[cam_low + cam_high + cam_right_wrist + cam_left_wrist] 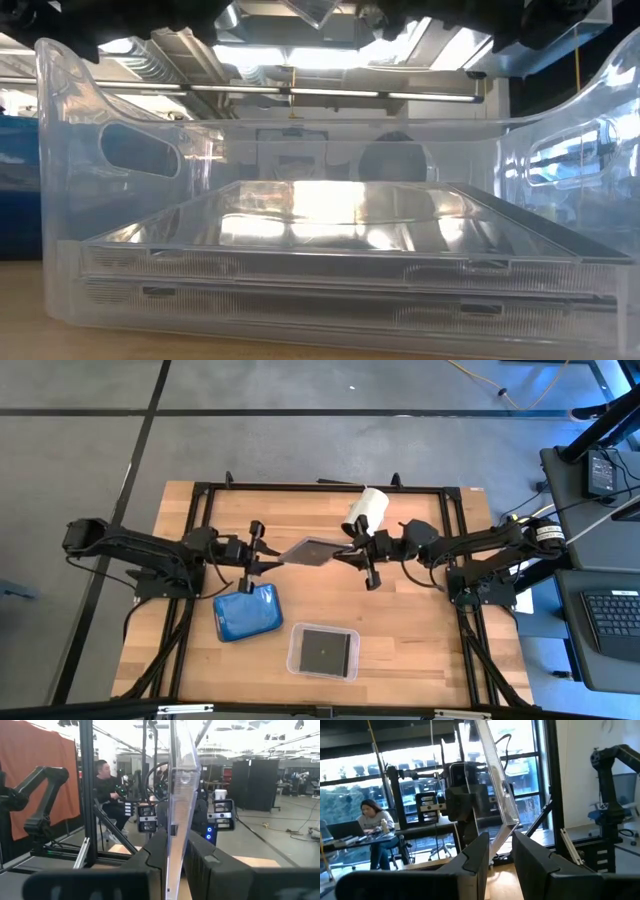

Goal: Pick & place jewel cases by type
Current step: Put the black CD case into the transparent bin

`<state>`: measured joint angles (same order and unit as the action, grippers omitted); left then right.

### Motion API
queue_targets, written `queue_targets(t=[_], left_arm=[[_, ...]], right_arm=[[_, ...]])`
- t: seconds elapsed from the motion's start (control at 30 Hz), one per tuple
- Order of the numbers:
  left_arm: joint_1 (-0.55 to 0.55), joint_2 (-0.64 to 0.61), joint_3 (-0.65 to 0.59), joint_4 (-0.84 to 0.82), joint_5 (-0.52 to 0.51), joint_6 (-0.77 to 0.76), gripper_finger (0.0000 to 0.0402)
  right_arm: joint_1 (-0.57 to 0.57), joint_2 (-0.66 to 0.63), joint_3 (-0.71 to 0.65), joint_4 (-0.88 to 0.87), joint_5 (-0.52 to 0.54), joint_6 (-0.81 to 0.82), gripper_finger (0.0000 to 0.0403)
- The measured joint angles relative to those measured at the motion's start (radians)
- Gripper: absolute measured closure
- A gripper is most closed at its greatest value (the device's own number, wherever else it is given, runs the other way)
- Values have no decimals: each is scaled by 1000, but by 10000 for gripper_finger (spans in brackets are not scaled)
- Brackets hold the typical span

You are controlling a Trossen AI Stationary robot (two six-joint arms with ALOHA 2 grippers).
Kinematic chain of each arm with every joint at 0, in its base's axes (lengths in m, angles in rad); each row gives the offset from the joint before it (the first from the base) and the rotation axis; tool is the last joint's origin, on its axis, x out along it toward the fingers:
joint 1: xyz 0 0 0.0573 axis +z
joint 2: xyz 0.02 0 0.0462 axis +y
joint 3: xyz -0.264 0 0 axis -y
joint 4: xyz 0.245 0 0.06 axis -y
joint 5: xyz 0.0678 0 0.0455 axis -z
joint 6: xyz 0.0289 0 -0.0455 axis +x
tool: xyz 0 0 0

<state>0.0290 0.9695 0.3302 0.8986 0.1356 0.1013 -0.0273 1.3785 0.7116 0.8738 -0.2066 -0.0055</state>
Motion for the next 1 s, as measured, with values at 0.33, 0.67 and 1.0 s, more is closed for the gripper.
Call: queue_targets(t=[0.33,0.67,1.0], left_arm=[[0,0,0,-64,-4,-2,318],[0,0,0,-65,-5,-2,318],[0,-1,0,-98,-20,-4,353]], right_arm=[[0,0,0,-16,17,-29,350],[1,1,0,-111,32,-28,350],[1,1,0,-132,31,-32,350]])
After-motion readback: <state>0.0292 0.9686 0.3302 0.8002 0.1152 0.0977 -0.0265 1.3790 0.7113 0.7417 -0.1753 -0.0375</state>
